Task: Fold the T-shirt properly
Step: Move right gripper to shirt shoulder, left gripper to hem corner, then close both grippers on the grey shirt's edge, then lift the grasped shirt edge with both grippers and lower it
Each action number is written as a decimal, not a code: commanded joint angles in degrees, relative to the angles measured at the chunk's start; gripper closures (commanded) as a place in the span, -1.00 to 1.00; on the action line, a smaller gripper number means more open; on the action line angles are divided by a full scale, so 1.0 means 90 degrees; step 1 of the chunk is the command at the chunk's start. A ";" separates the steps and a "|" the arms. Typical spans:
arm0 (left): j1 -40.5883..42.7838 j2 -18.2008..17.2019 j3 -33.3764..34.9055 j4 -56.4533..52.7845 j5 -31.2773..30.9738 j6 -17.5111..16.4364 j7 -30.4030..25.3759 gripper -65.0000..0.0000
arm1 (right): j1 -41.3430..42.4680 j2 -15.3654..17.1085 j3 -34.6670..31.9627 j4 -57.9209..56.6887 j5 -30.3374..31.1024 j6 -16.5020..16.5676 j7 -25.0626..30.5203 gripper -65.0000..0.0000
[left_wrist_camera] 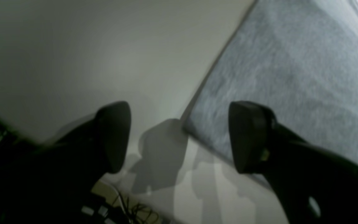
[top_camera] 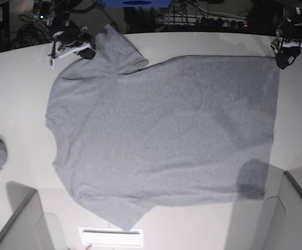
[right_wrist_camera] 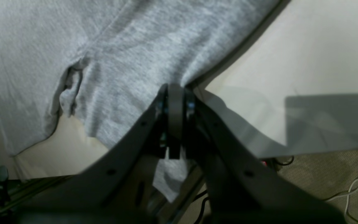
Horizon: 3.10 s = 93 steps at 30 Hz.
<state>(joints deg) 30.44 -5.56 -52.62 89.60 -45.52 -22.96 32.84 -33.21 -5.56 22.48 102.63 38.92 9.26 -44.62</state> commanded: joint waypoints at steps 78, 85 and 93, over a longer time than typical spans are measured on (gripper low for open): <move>-0.0710 0.0262 0.0899 0.1927 0.2923 -0.0042 0.0371 1.00 | 0.1820 0.0008 0.0457 0.1398 -0.0138 -0.0115 -0.2324 1.00; -0.1208 0.0418 0.1280 0.1898 0.4046 -0.0042 0.0380 1.00 | 0.2542 0.0017 0.0467 0.1349 -0.0178 -0.0125 -0.2686 1.00; -0.2058 0.0398 0.1319 0.1566 0.4300 -0.0042 0.1474 1.00 | 0.3207 0.0135 0.0438 0.0753 -0.0412 -0.0438 -0.2734 1.00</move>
<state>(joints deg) 12.16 -1.43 -40.56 102.85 -6.46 -23.40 47.00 -5.43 -4.69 26.44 108.49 34.00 5.13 -70.22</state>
